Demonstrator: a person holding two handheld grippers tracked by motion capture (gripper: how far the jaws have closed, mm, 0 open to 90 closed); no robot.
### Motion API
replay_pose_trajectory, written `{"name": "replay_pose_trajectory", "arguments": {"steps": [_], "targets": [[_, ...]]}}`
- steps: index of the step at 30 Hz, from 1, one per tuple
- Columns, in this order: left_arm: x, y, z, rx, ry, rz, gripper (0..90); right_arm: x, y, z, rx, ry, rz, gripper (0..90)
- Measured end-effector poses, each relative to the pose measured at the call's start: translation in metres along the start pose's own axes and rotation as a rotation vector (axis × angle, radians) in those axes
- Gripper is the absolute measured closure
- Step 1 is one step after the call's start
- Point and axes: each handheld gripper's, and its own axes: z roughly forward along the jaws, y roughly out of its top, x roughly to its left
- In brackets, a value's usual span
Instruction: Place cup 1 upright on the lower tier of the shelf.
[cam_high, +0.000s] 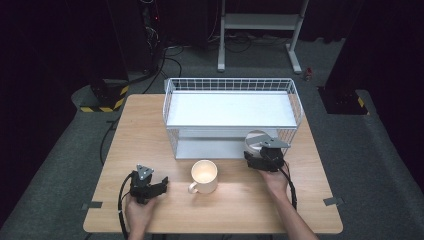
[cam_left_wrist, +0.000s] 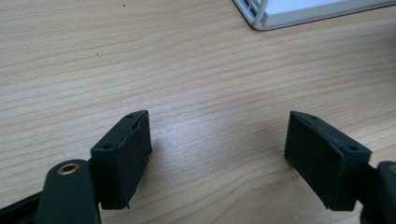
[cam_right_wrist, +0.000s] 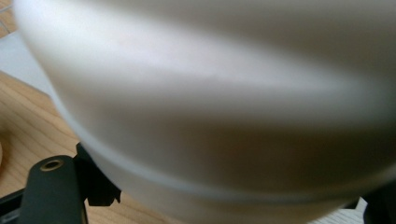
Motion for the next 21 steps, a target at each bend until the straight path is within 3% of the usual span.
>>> {"name": "replay_pose_trajectory", "arguments": {"steps": [11, 21], "targets": [[0.000, 0.000, 0.000, 0.007, -0.004, 0.007, 22.3, -0.005, 0.007, 0.011, 0.007, -0.037, 0.003, 18.7], [0.000, 0.000, 0.000, 0.007, -0.003, 0.008, 22.2, -0.009, 0.007, 0.015, -0.013, -0.041, 0.005, 18.5]]}}
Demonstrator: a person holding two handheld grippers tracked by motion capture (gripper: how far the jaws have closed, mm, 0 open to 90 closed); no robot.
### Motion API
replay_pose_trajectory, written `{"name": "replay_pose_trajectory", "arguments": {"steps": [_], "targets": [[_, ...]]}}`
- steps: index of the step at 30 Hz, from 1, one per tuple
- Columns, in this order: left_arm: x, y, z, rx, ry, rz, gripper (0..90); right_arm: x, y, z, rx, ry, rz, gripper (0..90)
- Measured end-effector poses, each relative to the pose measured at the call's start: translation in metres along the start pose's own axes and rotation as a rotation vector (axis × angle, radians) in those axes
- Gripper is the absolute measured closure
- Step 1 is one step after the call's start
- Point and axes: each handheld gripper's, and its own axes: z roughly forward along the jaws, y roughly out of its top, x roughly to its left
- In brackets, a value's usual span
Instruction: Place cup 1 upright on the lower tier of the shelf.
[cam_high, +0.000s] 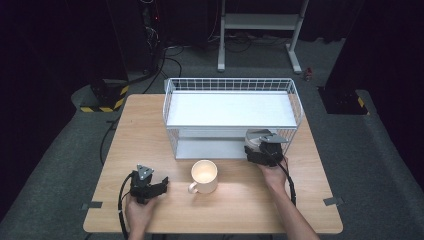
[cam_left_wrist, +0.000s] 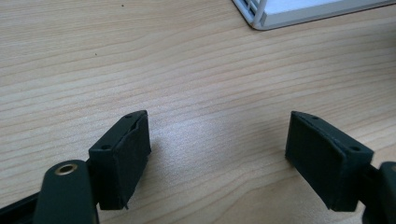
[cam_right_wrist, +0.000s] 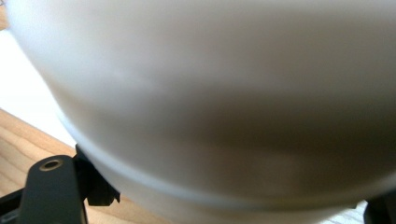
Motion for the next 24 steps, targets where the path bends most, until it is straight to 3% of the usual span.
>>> {"name": "replay_pose_trajectory", "arguments": {"steps": [8, 12, 13, 22, 24], "targets": [[-0.0003, 0.0001, 0.0002, 0.000, -0.004, 0.001, 21.8, -0.0020, -0.0020, 0.0032, 0.022, 0.012, 0.045, 13.2], [-0.0003, 0.0002, 0.0003, 0.000, -0.005, 0.003, 21.8, -0.0011, -0.0025, 0.0050, 0.020, 0.012, 0.046, 11.7], [-0.0003, 0.0002, 0.0003, 0.000, -0.005, 0.003, 21.7, -0.0017, -0.0024, 0.0053, 0.017, 0.007, 0.027, 11.6], [-0.0002, 0.0004, 0.0006, 0.000, -0.007, 0.001, 21.8, -0.0014, -0.0014, -0.0012, 0.023, 0.007, 0.046, 10.8], [-0.0002, 0.0004, 0.0007, 0.000, -0.007, 0.001, 21.8, -0.0005, -0.0007, -0.0030, 0.027, 0.002, 0.024, 10.7]]}}
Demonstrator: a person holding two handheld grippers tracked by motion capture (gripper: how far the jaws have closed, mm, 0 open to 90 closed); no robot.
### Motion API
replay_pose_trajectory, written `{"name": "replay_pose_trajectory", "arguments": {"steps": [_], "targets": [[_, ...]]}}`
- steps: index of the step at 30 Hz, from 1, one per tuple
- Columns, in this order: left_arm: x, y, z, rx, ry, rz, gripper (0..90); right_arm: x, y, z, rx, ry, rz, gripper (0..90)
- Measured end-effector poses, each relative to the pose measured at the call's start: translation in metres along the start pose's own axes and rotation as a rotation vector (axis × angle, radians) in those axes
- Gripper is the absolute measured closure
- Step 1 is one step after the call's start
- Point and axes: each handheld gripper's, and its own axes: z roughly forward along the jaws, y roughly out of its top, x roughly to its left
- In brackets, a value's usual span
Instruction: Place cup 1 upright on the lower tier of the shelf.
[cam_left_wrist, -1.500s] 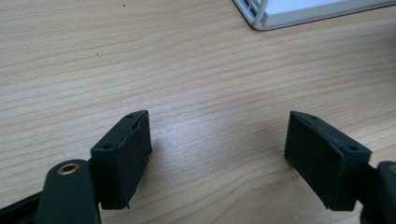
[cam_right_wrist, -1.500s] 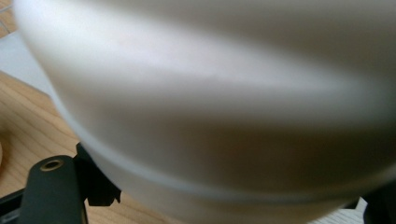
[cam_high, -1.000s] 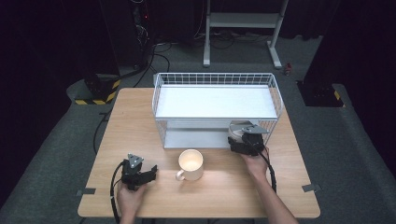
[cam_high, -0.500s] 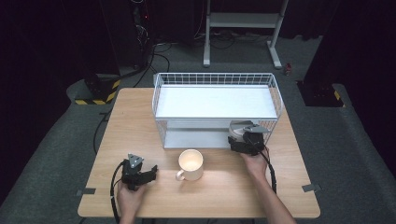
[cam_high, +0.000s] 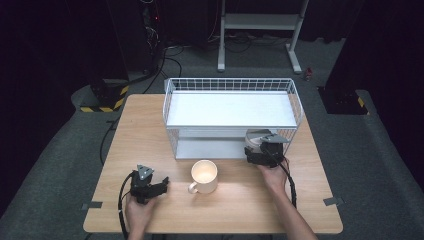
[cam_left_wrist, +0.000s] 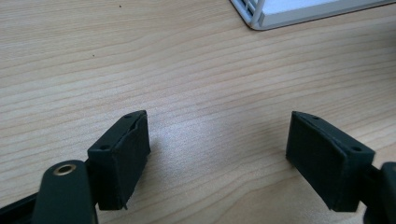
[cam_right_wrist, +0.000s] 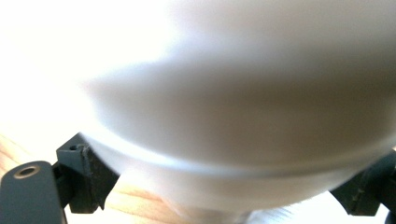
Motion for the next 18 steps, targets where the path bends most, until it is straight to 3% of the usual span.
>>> {"name": "replay_pose_trajectory", "arguments": {"steps": [5, 10, 11, 14, 18], "targets": [[0.000, 0.000, 0.000, 0.000, 0.000, 0.000, 21.7, 0.000, -0.001, -0.003, -0.009, -0.001, -0.005, 10.8], [0.000, 0.000, 0.000, 0.000, 0.000, 0.000, 21.8, -0.002, -0.007, -0.005, 0.006, -0.005, 0.034, 12.3], [0.000, 0.000, 0.000, 0.000, 0.000, 0.000, 21.8, -0.003, -0.008, -0.005, 0.003, -0.008, 0.017, 12.6], [0.000, 0.000, 0.000, 0.000, 0.000, 0.000, 21.8, -0.003, -0.011, -0.009, 0.006, -0.006, 0.028, 14.1], [0.000, 0.000, 0.000, 0.000, 0.000, -0.001, 21.9, -0.001, -0.014, -0.011, 0.023, -0.001, 0.024, 20.4]]}}
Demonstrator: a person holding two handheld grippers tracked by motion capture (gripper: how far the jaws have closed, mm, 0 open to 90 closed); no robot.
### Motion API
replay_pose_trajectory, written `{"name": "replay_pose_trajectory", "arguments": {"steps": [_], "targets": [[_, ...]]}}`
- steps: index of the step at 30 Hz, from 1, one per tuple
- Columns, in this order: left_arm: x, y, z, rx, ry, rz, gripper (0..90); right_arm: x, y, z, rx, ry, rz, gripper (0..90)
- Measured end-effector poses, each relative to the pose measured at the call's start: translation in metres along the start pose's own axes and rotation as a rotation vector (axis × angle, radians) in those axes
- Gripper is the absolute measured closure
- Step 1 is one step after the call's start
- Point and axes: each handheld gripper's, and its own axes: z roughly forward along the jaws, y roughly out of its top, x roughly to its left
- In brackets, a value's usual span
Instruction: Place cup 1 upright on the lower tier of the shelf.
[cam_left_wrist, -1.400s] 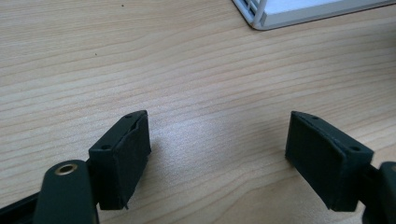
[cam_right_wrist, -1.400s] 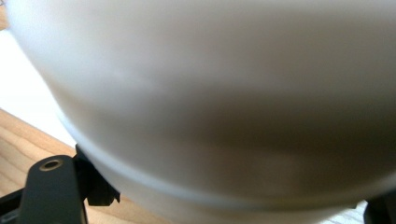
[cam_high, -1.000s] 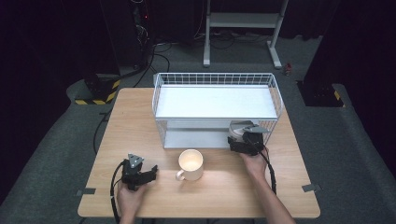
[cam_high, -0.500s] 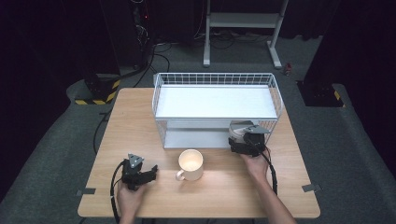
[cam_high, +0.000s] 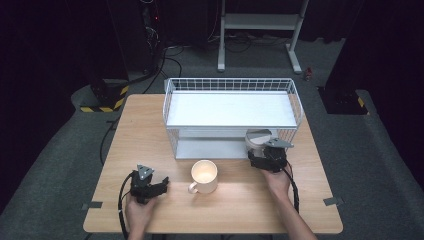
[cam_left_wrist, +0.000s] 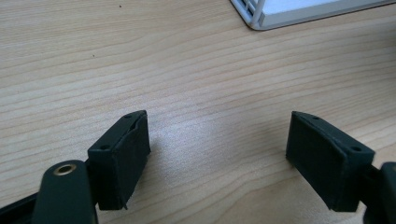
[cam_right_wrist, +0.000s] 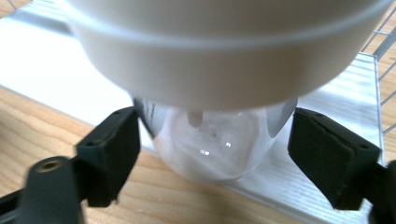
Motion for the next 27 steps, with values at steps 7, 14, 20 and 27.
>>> {"name": "replay_pose_trajectory", "arguments": {"steps": [7, 14, 20, 27], "targets": [[0.0002, 0.0001, 0.0001, -0.002, 0.003, 0.002, 21.9, 0.0031, -0.0044, -0.0005, 0.004, -0.014, -0.001, 23.3], [0.0002, 0.0002, 0.0002, -0.001, 0.003, 0.001, 22.0, 0.0022, -0.0026, 0.0022, 0.022, -0.028, -0.011, 23.7], [0.0003, 0.0002, 0.0003, -0.002, 0.004, 0.000, 22.1, 0.0015, -0.0008, 0.0057, 0.023, -0.036, 0.012, 25.7], [0.0006, 0.0002, 0.0003, -0.003, 0.008, -0.001, 22.3, 0.0010, 0.0013, 0.0080, 0.010, -0.053, 0.017, 32.8]]}}
